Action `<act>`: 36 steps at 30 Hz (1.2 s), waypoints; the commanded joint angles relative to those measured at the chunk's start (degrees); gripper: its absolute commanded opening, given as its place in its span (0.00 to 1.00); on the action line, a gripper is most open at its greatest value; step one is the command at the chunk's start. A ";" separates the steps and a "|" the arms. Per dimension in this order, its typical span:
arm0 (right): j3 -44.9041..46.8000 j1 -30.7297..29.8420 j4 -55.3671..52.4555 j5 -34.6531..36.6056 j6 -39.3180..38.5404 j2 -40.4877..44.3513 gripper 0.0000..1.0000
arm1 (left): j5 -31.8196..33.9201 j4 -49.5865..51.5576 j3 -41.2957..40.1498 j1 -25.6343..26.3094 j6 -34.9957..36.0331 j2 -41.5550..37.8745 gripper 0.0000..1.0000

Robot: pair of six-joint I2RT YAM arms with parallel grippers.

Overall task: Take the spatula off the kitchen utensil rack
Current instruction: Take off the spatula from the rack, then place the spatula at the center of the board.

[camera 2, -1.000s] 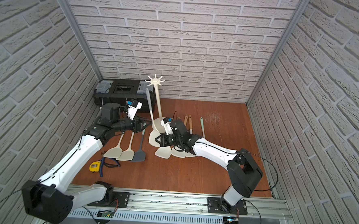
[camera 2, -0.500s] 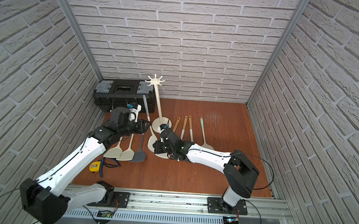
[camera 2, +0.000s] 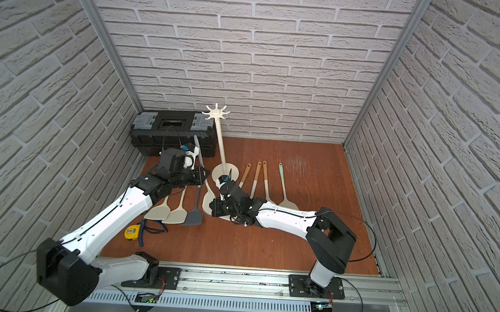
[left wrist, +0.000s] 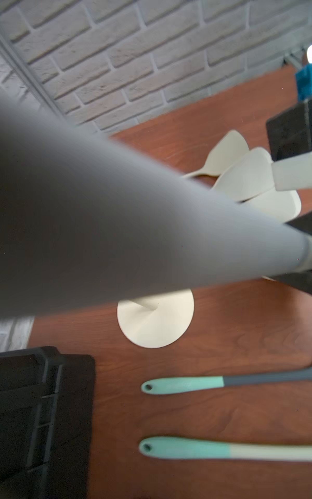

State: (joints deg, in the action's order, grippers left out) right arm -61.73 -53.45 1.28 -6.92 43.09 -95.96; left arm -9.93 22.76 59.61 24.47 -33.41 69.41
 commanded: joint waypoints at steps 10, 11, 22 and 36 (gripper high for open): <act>-2.25 -0.52 0.11 -1.58 -4.82 1.37 0.55 | -0.35 19.74 9.84 -12.63 20.85 -4.07 0.00; -2.25 -0.60 -0.40 -1.37 -5.42 1.54 0.56 | -0.92 21.73 10.15 -14.84 23.45 -4.19 0.00; -0.68 0.07 -6.30 -1.09 -9.92 2.26 0.57 | -4.15 33.45 19.37 -30.63 41.45 10.67 0.00; 1.98 6.99 -14.20 3.64 -14.19 9.46 0.58 | 7.23 44.29 36.14 -34.05 49.52 38.47 0.00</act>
State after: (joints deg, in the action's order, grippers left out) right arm -59.75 -48.07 -10.96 -4.89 31.16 -89.01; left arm -7.60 63.22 93.01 -8.91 14.33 104.49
